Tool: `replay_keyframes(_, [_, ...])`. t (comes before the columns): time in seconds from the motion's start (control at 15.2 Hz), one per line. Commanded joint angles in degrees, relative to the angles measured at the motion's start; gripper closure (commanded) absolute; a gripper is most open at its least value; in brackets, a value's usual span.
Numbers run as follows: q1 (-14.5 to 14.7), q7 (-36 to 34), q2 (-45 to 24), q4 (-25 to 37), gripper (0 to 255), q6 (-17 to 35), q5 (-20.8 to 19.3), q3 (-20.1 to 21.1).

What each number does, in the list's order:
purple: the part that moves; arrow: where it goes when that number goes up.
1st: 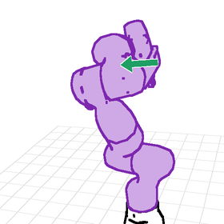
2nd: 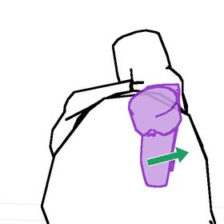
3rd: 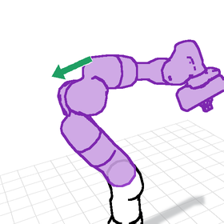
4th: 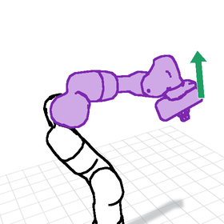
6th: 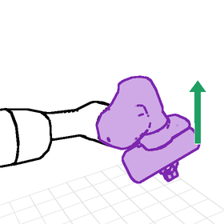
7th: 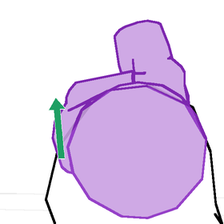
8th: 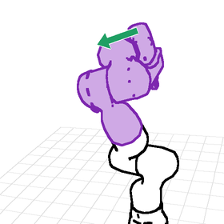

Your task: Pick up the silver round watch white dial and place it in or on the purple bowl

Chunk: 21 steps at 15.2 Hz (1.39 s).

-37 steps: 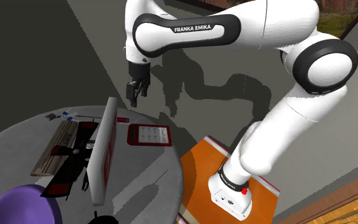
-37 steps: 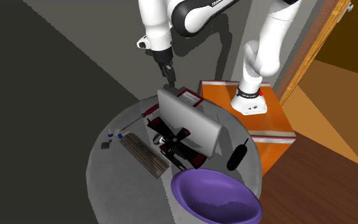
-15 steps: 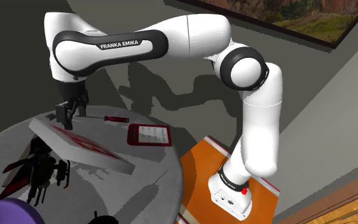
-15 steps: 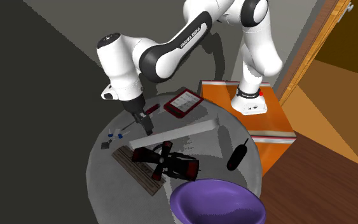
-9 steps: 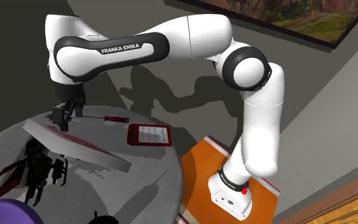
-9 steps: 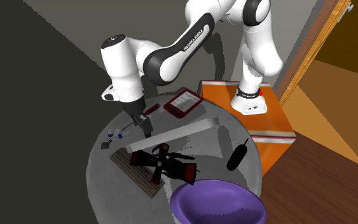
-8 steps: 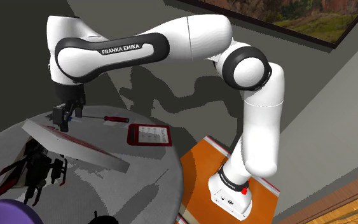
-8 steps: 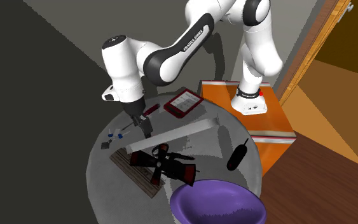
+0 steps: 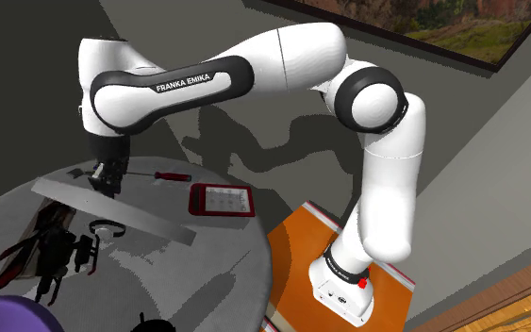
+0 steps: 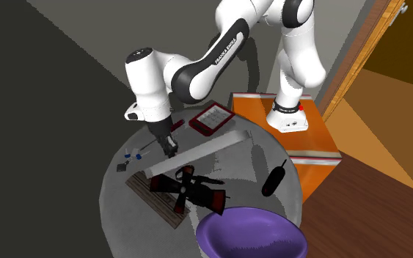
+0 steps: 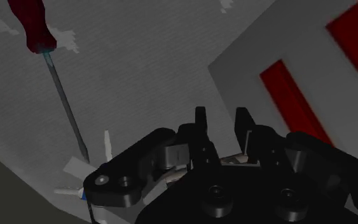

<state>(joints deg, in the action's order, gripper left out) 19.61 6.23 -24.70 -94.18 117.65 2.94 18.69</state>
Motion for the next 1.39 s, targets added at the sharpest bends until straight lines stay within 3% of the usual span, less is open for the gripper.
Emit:
replay_keyframes(0.0, [-0.33, 0.75, -3.07, -1.97, 255, -4.28, 0.19, -0.05])
replay_keyframes(0.07, [-0.09, 0.89, -5.33, -0.82, 255, -3.27, -0.41, -0.37])
replay_keyframes(0.33, [-0.78, 1.25, -3.50, -1.29, 255, -2.84, -0.17, -0.52])
replay_keyframes(0.4, [-0.78, 1.25, -3.50, -1.29, 0, -2.84, -0.17, -0.52])
replay_keyframes(0.86, [4.31, -9.58, -4.13, 5.99, 0, -3.33, 0.50, 0.44])
replay_keyframes(1.32, [4.97, -9.78, -5.95, 3.28, 0, 1.21, 0.12, 0.31])
